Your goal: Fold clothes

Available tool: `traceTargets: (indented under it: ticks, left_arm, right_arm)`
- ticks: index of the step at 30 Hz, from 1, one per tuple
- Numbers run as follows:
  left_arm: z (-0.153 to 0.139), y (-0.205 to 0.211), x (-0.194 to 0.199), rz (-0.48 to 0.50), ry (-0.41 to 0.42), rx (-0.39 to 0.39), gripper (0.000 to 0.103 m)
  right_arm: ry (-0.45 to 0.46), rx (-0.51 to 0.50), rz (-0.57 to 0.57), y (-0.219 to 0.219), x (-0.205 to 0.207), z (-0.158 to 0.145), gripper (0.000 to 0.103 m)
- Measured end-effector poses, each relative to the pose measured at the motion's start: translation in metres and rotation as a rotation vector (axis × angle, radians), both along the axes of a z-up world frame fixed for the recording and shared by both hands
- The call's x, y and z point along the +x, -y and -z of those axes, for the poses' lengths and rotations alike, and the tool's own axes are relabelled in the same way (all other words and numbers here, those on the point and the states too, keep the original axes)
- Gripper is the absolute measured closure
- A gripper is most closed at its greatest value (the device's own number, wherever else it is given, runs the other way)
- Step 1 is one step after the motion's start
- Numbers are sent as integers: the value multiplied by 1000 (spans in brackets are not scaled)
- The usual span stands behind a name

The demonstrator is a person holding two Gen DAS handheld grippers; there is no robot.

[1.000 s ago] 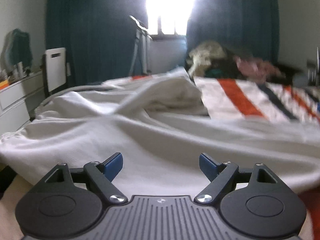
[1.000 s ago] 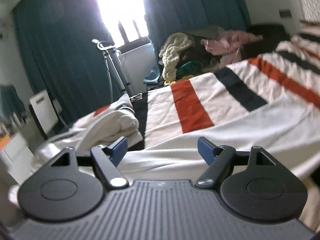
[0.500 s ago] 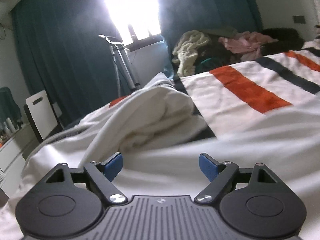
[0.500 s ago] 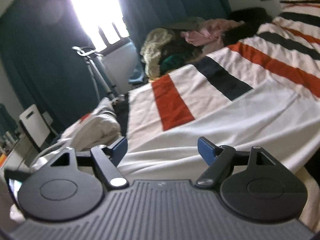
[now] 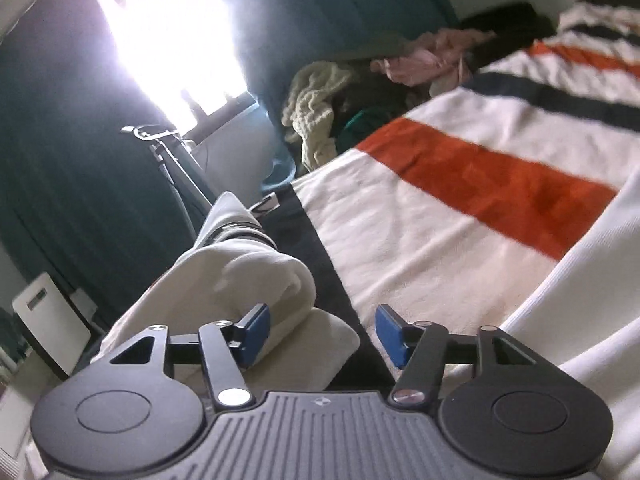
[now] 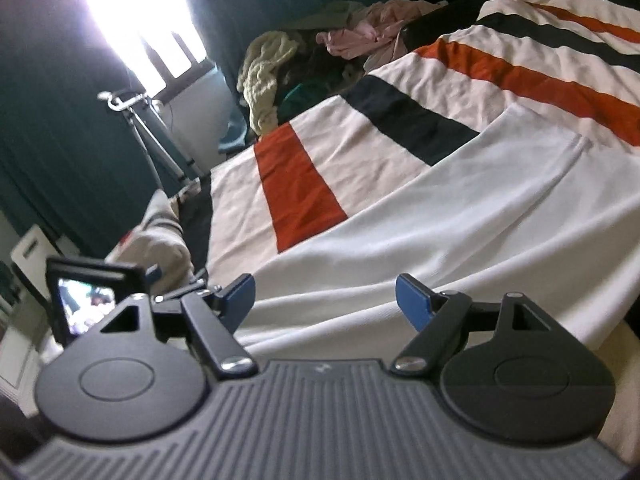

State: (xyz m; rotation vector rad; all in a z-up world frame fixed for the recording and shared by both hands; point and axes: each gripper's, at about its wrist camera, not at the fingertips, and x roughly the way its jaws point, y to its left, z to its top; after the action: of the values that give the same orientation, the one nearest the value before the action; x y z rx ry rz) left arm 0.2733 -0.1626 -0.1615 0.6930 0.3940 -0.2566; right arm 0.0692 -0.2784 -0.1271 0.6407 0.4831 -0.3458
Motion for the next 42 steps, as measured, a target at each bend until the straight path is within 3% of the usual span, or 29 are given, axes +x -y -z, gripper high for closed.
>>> traceTargets:
  ticks: [2,4,8,11,12,14,16,18,23,30,33,35,36,38,42]
  left_arm:
    - [7,2,8,-24,-30,18,52]
    - [12,3,15,-29,-55,26,55]
    - [15,4,23,-46,-66,51,54]
    - [14,2,34,-91,-85,43,47]
    - [12,1,37,-104,-93,30,52]
    - [7,5,39,-119,-99,17,93]
    - [1,12,39,-127,-98,9,93]
    - [-15,18,35,-114,-77,-35,95]
    - [-87,16,25,-32,17,-290,96]
    - [-169,65,-8,295,66,-537,95]
    - [-172,90,-24,356,34,-528,89]
    - [-164,97,-28,361,-9,-523,68]
    - [-160,95,-31,362,-32,-526,63]
    - [-155,83,-36,347,-62,-536,46]
    - [-150,28,-50,248,-98,-571,33]
  right_arm:
    - [-6,19,-3,4,4,5,23]
    - [-11,47,1,8,8,9,23]
    - [-17,70,10,14,13,13,23]
    - [-19,81,11,15,14,16,23]
    - [-19,86,10,16,15,16,23]
    - [-16,92,18,18,14,16,24]
    - [-11,97,33,22,13,15,24]
    - [-9,97,51,24,11,15,24]
    - [-1,90,97,30,6,15,24]
    - [9,47,159,36,3,14,24]
    - [16,36,205,41,0,14,24]
    - [17,37,225,45,-1,15,24]
    - [17,39,232,46,-2,15,24]
    - [16,46,234,48,-3,16,24]
    - [18,59,236,50,-4,18,24]
